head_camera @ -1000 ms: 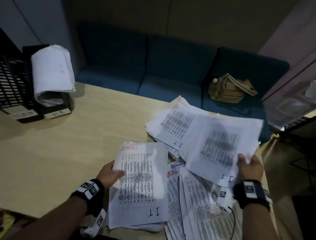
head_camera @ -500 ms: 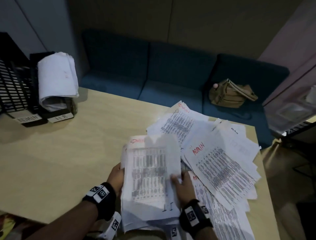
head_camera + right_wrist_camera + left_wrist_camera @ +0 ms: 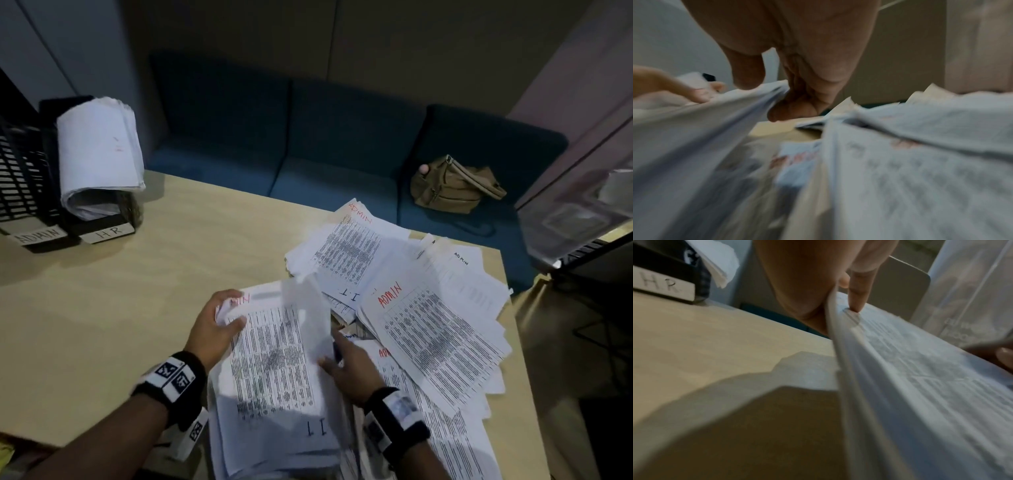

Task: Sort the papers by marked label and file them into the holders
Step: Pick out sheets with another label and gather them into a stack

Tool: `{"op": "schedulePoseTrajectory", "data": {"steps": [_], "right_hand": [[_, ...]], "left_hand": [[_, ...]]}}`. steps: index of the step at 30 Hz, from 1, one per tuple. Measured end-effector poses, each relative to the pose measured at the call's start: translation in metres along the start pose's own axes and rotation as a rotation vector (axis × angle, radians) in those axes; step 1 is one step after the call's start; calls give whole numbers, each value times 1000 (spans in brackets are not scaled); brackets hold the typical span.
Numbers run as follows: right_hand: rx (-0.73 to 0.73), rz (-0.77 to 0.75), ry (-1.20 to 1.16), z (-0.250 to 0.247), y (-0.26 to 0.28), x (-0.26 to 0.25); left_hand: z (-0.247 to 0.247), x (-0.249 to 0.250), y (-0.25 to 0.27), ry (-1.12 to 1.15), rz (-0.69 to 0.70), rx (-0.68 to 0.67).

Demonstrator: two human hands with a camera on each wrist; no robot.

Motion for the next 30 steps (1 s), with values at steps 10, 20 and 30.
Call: {"op": "schedulePoseTrajectory", "data": {"steps": [10,20,30], "right_hand": [[514,507,522,-183,-49,108],[290,503,661,-201,-48,140],[499,367,190,-155,-23,122]], "left_hand": [[19,-33,21,-119,-32,-166],[24,-69,42,-362,-249,-295],[25,-60,27,-271,-244,-200]]}}
Point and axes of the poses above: each hand's wrist, its own y-axis away from the middle knuckle, its own z-axis out of the palm, x = y × z, the point moved 2 cm from there along -y, towards the middle knuckle, and after that the axes turned 7 degrees about -y, right-handed, at the moved point
